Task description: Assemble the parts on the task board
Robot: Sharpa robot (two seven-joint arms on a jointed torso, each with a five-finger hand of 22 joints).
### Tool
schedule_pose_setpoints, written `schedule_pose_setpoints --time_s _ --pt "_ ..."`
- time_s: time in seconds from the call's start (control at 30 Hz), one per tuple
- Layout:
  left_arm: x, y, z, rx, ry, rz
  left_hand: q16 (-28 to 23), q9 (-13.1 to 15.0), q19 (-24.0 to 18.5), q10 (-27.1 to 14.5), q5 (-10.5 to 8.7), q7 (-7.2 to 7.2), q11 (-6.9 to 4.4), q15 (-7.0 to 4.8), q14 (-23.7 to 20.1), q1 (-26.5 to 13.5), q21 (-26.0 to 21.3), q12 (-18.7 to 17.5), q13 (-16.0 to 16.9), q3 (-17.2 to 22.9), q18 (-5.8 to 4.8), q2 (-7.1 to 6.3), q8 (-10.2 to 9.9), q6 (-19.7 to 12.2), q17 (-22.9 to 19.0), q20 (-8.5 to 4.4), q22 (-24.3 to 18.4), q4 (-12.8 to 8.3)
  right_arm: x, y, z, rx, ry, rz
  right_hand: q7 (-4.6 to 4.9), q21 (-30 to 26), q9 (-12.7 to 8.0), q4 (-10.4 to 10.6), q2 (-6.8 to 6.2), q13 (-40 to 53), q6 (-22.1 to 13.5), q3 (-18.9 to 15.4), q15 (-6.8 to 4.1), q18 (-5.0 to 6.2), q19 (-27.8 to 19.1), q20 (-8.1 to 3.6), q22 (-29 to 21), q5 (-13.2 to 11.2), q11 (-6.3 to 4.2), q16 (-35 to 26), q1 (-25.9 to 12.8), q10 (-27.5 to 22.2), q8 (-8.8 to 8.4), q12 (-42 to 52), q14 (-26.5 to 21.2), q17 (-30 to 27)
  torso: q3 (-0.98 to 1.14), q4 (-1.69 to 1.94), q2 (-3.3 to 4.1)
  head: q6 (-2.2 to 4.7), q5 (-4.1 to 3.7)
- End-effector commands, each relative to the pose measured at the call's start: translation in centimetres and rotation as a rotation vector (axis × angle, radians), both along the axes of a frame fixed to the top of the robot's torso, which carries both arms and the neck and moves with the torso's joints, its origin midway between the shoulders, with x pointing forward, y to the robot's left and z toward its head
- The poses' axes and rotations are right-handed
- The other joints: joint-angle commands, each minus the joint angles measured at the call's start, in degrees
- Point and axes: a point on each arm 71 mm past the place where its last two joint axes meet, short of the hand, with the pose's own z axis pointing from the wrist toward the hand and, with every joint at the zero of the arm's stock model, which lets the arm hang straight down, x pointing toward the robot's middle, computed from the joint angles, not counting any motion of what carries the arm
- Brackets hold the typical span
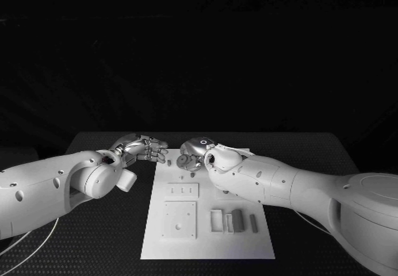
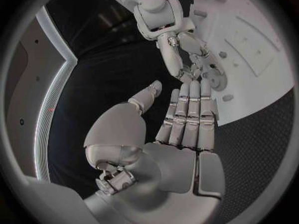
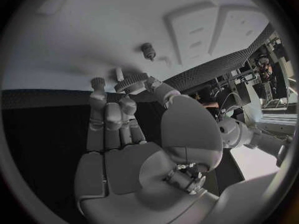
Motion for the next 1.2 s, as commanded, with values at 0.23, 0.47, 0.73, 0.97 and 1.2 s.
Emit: schedule_pose_setpoints --time_s 0.23,0.47,0.73,0.97,1.2 --pt "0.0 -0.4 0.1 -0.007 -0.007 -0.016 -0.2 -0.1 0.1 0.2 -0.04 0.09 0.21 0.17 0.1 0.0 -0.2 -0.3 0.0 0.0 1.19 -0.61 -0.1 -0.3 0.1 0.19 0.1 0.3 0.0 0.4 -0.4 -0.034 0.04 0.014 2.04 0.7 0.1 -1.8 2.85 -0.2 5.2 0.1 -0.32 2.53 -0.1 -0.1 1.2 0.3 1.68 0.4 0.0 -4.3 1.62 0.4 -0.1 0.0 0.0 0.03 -0.06 -0.23 -0.04" --pt "0.0 -0.4 0.1 -0.007 -0.007 -0.017 -0.2 -0.1 0.1 0.2 -0.04 0.11 0.22 0.16 0.1 0.0 -0.2 -0.3 0.0 0.0 1.19 -0.64 -0.1 -0.3 0.1 0.18 0.1 0.3 -0.1 0.6 -0.6 -0.059 0.059 0.024 1.15 1.0 0.1 -5.0 6.07 -0.5 7.8 0.2 -1.04 2.53 -0.5 -0.01 1.1 0.3 0.85 0.5 0.0 -4.3 2.97 0.5 -0.2 -0.1 0.0 -0.03 -0.06 -0.25 0.01" --pt "0.0 -0.5 0.1 -0.006 -0.007 -0.017 -0.2 -0.1 0.1 0.2 -0.04 0.15 0.22 0.16 0.1 0.0 -0.2 -0.4 0.0 0.0 1.19 -0.66 -0.1 -0.4 0.1 0.18 0.1 0.3 0.0 0.5 -0.8 -0.076 0.07 0.018 1.0 1.0 0.0 -5.7 6.13 -0.6 8.2 0.2 -1.2 2.53 -0.5 0.08 1.1 0.3 0.73 0.5 -0.7 -4.3 3.11 0.5 -0.2 -0.1 0.02 -0.01 -0.07 -0.3 -0.08" --pt "0.0 -0.4 0.1 -0.006 -0.006 -0.016 -0.3 -0.1 0.1 0.2 -0.04 0.19 0.23 0.16 0.1 0.1 -0.3 -0.4 0.0 0.0 1.19 -0.68 -0.1 -0.4 0.2 0.18 0.1 0.3 0.1 -0.1 -0.7 -0.08 0.058 0.009 1.0 1.1 -0.1 -6.1 6.12 -0.6 8.1 0.3 -1.23 2.53 -0.5 0.06 1.1 0.3 0.72 0.5 -0.7 -4.3 3.03 0.5 -0.2 -0.1 0.05 -0.05 -0.1 -0.28 -0.06" --pt "-0.1 -0.2 0.1 -0.005 -0.005 -0.013 -0.3 -0.2 0.1 0.1 -0.04 0.29 0.26 0.16 0.1 0.0 -0.3 -0.5 0.0 0.0 1.19 -0.72 -0.1 -0.5 0.2 0.18 0.1 0.3 0.1 -0.7 -0.7 -0.078 0.036 0.006 1.16 1.0 -0.5 -7.5 5.35 -0.7 7.7 0.8 -1.15 2.53 -0.4 0.04 1.0 0.4 0.86 0.5 -0.4 -4.3 2.74 0.5 -0.2 -0.2 0.07 -0.05 -0.08 -0.21 -0.04"
